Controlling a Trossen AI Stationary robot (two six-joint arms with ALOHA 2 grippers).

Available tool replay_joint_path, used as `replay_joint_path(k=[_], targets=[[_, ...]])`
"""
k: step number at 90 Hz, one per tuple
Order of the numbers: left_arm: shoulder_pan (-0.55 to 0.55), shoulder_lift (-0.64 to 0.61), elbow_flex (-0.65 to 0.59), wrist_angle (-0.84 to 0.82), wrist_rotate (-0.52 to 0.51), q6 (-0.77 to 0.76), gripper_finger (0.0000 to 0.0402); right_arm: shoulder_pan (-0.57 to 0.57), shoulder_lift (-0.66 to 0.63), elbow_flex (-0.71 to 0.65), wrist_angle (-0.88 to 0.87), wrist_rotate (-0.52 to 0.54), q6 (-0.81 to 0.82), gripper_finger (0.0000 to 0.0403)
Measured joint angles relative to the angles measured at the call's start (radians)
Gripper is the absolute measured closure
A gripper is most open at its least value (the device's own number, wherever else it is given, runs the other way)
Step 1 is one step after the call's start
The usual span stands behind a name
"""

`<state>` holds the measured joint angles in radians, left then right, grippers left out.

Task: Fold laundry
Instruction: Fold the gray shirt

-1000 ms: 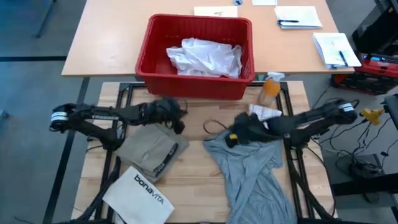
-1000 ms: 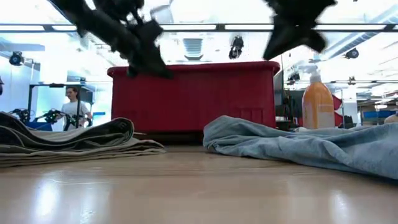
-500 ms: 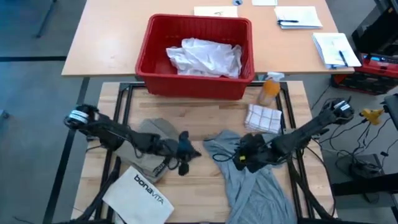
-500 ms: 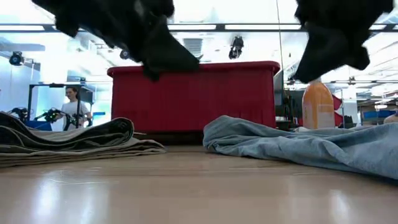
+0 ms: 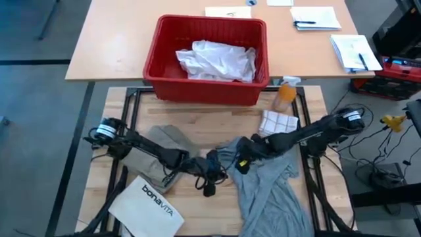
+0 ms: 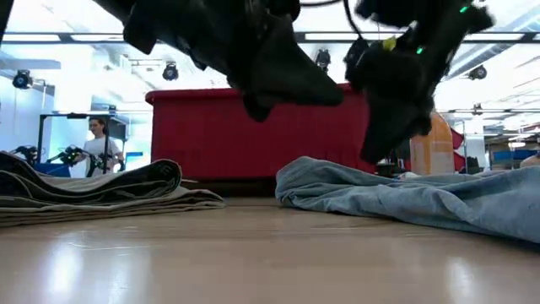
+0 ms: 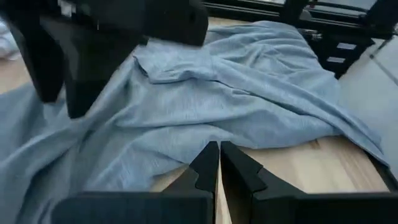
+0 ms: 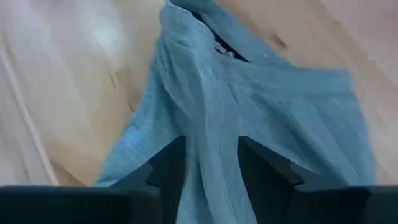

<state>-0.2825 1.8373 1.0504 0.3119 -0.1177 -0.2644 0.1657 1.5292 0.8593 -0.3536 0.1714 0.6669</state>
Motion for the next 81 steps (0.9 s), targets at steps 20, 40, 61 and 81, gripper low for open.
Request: replay_joint_path(k=[20, 40, 61, 81], targets=[[0.000, -0.002, -0.019, -0.021, -0.007, -0.019, 0.0402, -0.062, 0.068, 0.000, 0.051, -0.040, -0.038, 0.0310], [0.000, -0.003, -0.032, -0.020, -0.006, -0.037, 0.0402, -0.064, 0.095, 0.000, 0.052, -0.056, -0.078, 0.0360], [0.000, -0.003, -0.032, -0.020, -0.006, -0.037, 0.0402, -0.066, 0.071, 0.000, 0.026, -0.057, -0.092, 0.0401], [0.000, -0.004, -0.032, -0.020, -0.004, -0.034, 0.0402, -0.110, -0.040, 0.000, -0.084, -0.030, -0.121, 0.0403]])
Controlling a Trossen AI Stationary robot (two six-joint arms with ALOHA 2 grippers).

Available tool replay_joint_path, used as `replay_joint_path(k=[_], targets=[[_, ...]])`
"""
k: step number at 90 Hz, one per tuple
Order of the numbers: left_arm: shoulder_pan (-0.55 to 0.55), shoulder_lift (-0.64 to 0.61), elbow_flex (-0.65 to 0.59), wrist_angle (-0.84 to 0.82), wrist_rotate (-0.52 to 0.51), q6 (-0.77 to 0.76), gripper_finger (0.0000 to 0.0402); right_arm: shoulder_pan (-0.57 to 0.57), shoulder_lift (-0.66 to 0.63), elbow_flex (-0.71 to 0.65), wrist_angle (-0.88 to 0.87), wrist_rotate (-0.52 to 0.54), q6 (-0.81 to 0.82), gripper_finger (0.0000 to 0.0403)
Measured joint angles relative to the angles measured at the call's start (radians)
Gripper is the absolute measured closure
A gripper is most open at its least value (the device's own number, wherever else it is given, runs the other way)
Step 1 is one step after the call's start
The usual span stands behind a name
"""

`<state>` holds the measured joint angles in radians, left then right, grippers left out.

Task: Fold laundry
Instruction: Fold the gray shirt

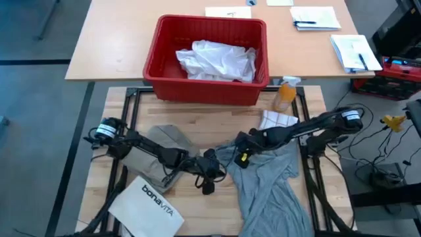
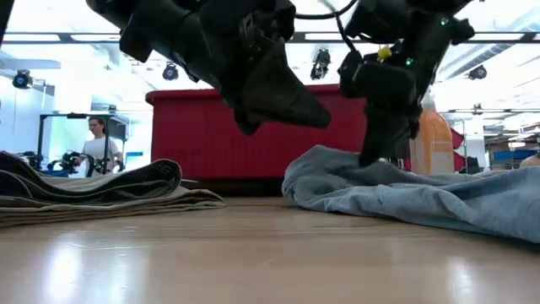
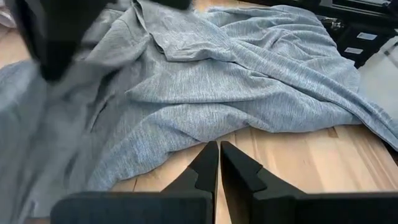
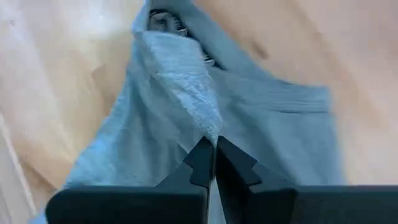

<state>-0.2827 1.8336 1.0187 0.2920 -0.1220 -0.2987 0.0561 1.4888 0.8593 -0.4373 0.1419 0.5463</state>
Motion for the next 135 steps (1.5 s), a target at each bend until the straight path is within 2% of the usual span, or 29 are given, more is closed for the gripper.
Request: replay_joint_path(k=[28, 45, 58, 77, 88, 107, 115, 125, 135], targets=[[0.000, 0.000, 0.000, -0.001, 0.001, 0.001, 0.0402, -0.127, -0.056, -0.002, -0.052, 0.013, -0.085, 0.0403], [0.000, 0.000, 0.000, -0.001, 0.002, 0.001, 0.0402, -0.184, -0.024, -0.005, -0.067, -0.118, -0.144, 0.0403], [0.000, 0.000, 0.000, -0.001, 0.002, 0.001, 0.0402, -0.194, -0.021, -0.005, -0.080, -0.020, -0.141, 0.0403], [0.026, -0.039, -0.002, -0.005, 0.060, -0.045, 0.0402, -0.205, -0.029, -0.008, -0.083, 0.013, -0.113, 0.0398], [0.041, -0.052, -0.007, -0.021, 0.045, 0.003, 0.0402, -0.192, -0.077, -0.003, -0.073, -0.003, -0.096, 0.0357], [0.105, -0.051, -0.045, -0.026, 0.022, 0.025, 0.0402, -0.142, -0.180, -0.003, -0.073, -0.004, -0.079, 0.0210], [0.151, -0.047, -0.055, -0.029, 0.029, 0.058, 0.0402, -0.104, -0.202, -0.004, -0.016, -0.050, -0.075, 0.0167], [0.229, -0.047, -0.055, -0.022, 0.035, 0.122, 0.0402, -0.029, -0.191, -0.009, 0.071, -0.072, -0.074, 0.0150], [0.300, -0.016, -0.055, -0.011, 0.037, 0.174, 0.0402, 0.060, -0.127, -0.014, 0.133, 0.000, -0.063, 0.0164]])
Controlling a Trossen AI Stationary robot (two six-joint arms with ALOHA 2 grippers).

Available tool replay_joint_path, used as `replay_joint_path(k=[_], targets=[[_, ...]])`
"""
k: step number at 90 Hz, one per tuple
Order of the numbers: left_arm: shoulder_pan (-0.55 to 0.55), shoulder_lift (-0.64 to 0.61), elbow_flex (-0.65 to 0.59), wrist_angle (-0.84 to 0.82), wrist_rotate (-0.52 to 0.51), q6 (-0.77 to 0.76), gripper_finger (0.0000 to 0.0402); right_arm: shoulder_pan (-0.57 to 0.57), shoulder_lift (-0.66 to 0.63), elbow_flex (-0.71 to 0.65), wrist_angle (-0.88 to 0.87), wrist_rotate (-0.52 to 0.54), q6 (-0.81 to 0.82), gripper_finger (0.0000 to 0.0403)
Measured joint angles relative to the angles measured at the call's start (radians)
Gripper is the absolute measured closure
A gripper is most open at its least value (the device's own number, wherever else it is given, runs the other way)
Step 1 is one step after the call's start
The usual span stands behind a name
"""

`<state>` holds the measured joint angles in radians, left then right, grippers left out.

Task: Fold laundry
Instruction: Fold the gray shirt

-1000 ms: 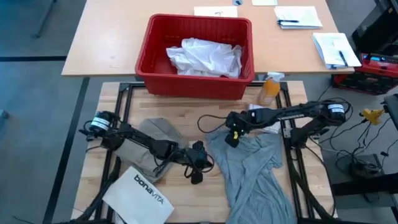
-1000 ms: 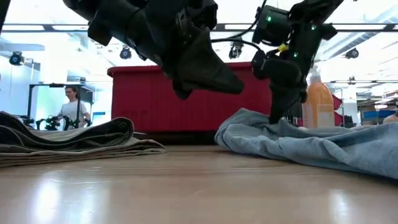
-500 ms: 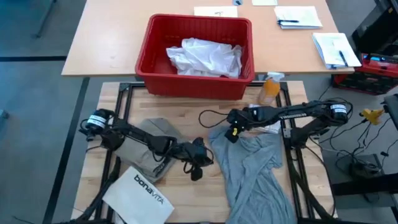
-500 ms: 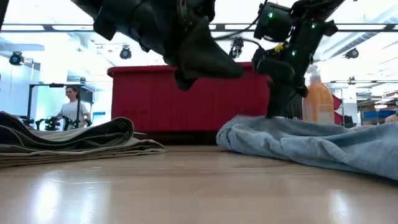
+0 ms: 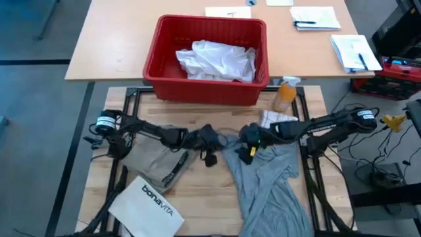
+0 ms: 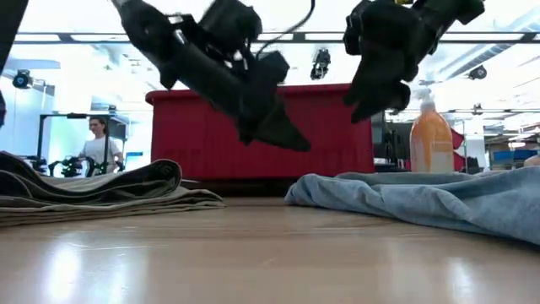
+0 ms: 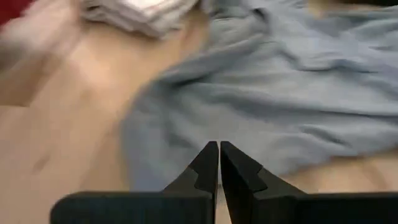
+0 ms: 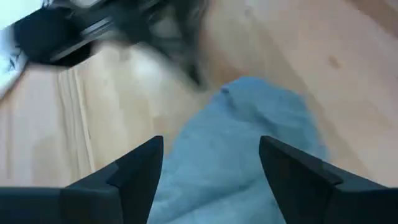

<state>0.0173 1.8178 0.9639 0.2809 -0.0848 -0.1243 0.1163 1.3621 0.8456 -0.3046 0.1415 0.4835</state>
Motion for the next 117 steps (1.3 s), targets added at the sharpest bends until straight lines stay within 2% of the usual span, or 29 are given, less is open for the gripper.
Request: replay_joint_path(k=[12, 18, 31, 45, 59, 73, 82, 88, 97, 101, 106, 117], targets=[[0.053, 0.060, 0.000, 0.032, 0.113, 0.037, 0.0402, 0.079, 0.111, 0.000, 0.047, 0.131, 0.048, 0.0202], [0.054, 0.078, 0.006, 0.037, 0.159, 0.065, 0.0402, 0.091, 0.165, -0.001, 0.054, 0.145, 0.107, 0.0224], [0.049, 0.111, 0.027, 0.051, 0.154, 0.095, 0.0402, 0.100, 0.251, -0.001, 0.073, 0.137, 0.204, 0.0282], [0.067, 0.154, 0.033, 0.018, 0.136, 0.097, 0.0402, 0.115, 0.322, -0.001, 0.193, 0.037, 0.190, 0.0343], [0.079, 0.158, 0.032, -0.015, 0.137, 0.102, 0.0402, 0.180, 0.347, -0.001, 0.214, 0.014, 0.200, 0.0393], [0.078, 0.147, 0.031, -0.035, 0.146, 0.145, 0.0402, 0.248, 0.340, -0.001, 0.201, -0.085, 0.202, 0.0396], [0.081, 0.142, 0.032, -0.043, 0.148, 0.164, 0.0402, 0.282, 0.310, -0.001, 0.169, -0.134, 0.150, 0.0396], [0.083, 0.140, 0.034, -0.047, 0.148, 0.165, 0.0402, 0.299, 0.268, -0.002, 0.099, -0.057, 0.164, 0.0400], [0.083, 0.137, 0.034, -0.052, 0.147, 0.165, 0.0402, 0.305, 0.198, -0.011, 0.114, 0.158, 0.219, 0.0401], [0.083, 0.137, 0.034, -0.054, 0.148, 0.165, 0.0402, 0.300, 0.184, -0.015, 0.118, 0.222, 0.247, 0.0401], [0.084, 0.135, 0.034, -0.061, 0.148, 0.165, 0.0402, 0.286, 0.190, -0.027, 0.115, 0.224, 0.258, 0.0401], [0.087, 0.123, 0.036, -0.104, 0.113, 0.165, 0.0402, 0.278, 0.242, -0.058, 0.132, 0.132, 0.322, 0.0401]])
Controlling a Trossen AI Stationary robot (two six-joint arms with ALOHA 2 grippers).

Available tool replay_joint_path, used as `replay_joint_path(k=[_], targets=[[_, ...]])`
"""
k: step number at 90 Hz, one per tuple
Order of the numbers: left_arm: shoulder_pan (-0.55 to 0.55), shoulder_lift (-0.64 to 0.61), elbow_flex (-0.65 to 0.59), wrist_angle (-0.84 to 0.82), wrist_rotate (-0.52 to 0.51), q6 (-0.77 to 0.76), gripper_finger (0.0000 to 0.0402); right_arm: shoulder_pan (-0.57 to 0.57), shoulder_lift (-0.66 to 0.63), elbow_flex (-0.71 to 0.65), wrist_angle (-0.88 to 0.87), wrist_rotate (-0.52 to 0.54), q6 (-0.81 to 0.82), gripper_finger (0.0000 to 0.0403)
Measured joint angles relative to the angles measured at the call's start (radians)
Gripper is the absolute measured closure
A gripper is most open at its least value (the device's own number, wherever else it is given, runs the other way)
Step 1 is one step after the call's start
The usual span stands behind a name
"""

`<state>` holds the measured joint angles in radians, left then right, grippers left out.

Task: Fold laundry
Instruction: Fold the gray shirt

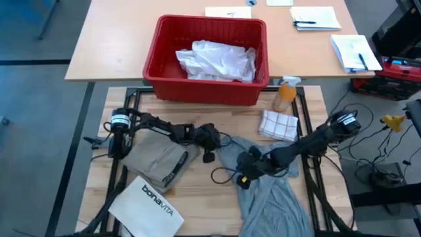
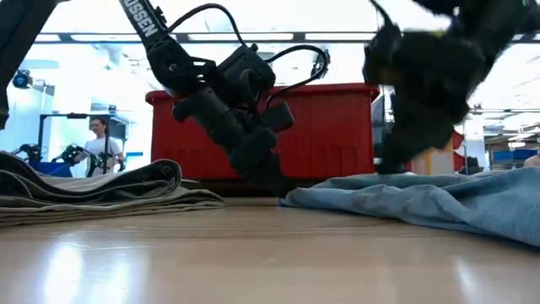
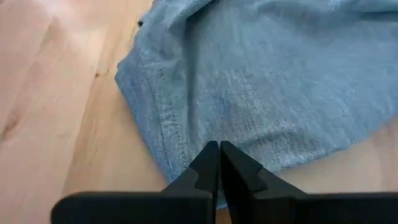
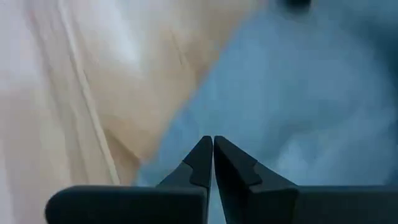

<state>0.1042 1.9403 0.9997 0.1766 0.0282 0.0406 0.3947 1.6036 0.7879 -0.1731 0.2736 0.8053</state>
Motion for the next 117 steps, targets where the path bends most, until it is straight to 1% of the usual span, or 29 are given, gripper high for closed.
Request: replay_joint_path(k=[15, 24, 33, 42, 48, 53, 59, 74, 81, 94, 105, 117], targets=[[0.017, -0.034, 0.000, -0.104, -0.069, 0.010, 0.0402, 0.017, 0.037, -0.001, 0.115, -0.122, -0.025, 0.0401], [0.036, -0.051, 0.000, -0.146, -0.077, 0.032, 0.0402, 0.019, 0.037, 0.014, 0.132, -0.138, -0.039, 0.0401], [0.057, -0.072, 0.000, -0.222, -0.109, 0.037, 0.0402, 0.019, 0.013, 0.042, 0.122, -0.116, -0.049, 0.0401], [0.077, -0.094, -0.005, -0.284, -0.117, 0.041, 0.0402, 0.018, -0.048, 0.088, 0.103, -0.099, -0.088, 0.0401], [0.082, -0.112, -0.015, -0.308, -0.115, 0.052, 0.0402, 0.018, -0.087, 0.115, 0.027, -0.045, -0.095, 0.0401], [0.086, -0.125, -0.021, -0.314, -0.105, 0.062, 0.0402, 0.018, -0.117, 0.129, -0.040, 0.020, -0.092, 0.0401], [0.094, -0.137, -0.022, -0.333, -0.098, 0.072, 0.0402, 0.017, -0.158, 0.134, -0.084, 0.075, -0.083, 0.0400], [0.132, -0.143, -0.021, -0.419, -0.099, 0.081, 0.0402, 0.018, -0.253, 0.134, -0.124, 0.075, -0.075, 0.0400], [0.149, -0.145, -0.019, -0.464, -0.124, 0.082, 0.0402, 0.018, -0.290, 0.134, -0.153, 0.078, -0.039, 0.0400], [0.171, -0.166, -0.022, -0.510, -0.153, 0.077, 0.0402, 0.039, -0.333, 0.134, -0.174, 0.090, -0.034, 0.0400], [0.169, -0.233, -0.019, -0.513, -0.188, 0.029, 0.0402, 0.049, -0.342, 0.134, -0.176, 0.095, -0.031, 0.0401], [0.157, -0.348, -0.016, -0.504, -0.157, -0.001, 0.0402, 0.056, -0.331, 0.134, -0.212, 0.096, -0.020, 0.0401]])
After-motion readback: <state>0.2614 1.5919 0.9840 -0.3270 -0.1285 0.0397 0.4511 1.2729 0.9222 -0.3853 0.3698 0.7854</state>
